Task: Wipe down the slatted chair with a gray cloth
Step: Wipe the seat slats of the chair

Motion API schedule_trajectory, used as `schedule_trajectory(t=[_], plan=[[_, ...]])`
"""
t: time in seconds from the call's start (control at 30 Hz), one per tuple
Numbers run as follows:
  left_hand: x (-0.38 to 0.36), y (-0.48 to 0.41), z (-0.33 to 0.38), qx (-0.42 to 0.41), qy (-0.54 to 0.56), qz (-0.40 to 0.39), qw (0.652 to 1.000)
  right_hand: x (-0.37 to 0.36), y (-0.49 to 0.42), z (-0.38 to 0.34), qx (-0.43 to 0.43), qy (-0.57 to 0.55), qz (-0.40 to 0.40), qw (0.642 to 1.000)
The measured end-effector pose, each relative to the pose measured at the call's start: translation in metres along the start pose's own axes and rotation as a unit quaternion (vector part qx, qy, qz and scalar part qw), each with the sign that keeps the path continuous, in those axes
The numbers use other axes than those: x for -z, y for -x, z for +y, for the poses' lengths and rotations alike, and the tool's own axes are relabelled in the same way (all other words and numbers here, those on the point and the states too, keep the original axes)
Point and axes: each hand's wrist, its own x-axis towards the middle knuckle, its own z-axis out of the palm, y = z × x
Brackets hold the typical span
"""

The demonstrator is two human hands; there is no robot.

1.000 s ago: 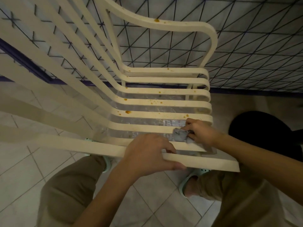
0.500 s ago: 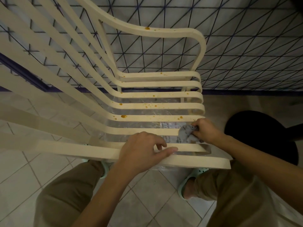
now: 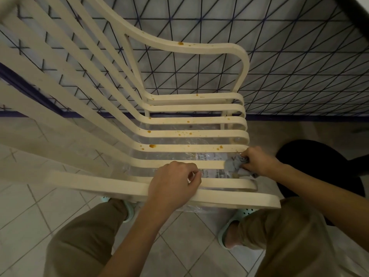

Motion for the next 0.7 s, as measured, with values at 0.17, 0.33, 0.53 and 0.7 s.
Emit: schedule_trajectory(t=[0.17,0.33,0.53,0.7], plan=[[-0.002,-0.001,0.001,0.001,-0.007,0.007,1.0,0.001,-0.003,-0.003,0.001,0.041,0.002,0.999],[-0.005,-0.001,-0.001,-0.003,-0.001,0.008,1.0,-0.003,-0.015,-0.012,0.013,0.058,-0.004,0.998],[-0.003,0.0,0.0,-0.014,0.002,0.01,1.0,-0.006,-0.03,-0.036,0.039,0.096,-0.017,0.994],[-0.001,0.0,0.0,-0.026,0.013,0.019,0.999,-0.01,-0.041,-0.072,0.074,0.09,-0.036,0.993]])
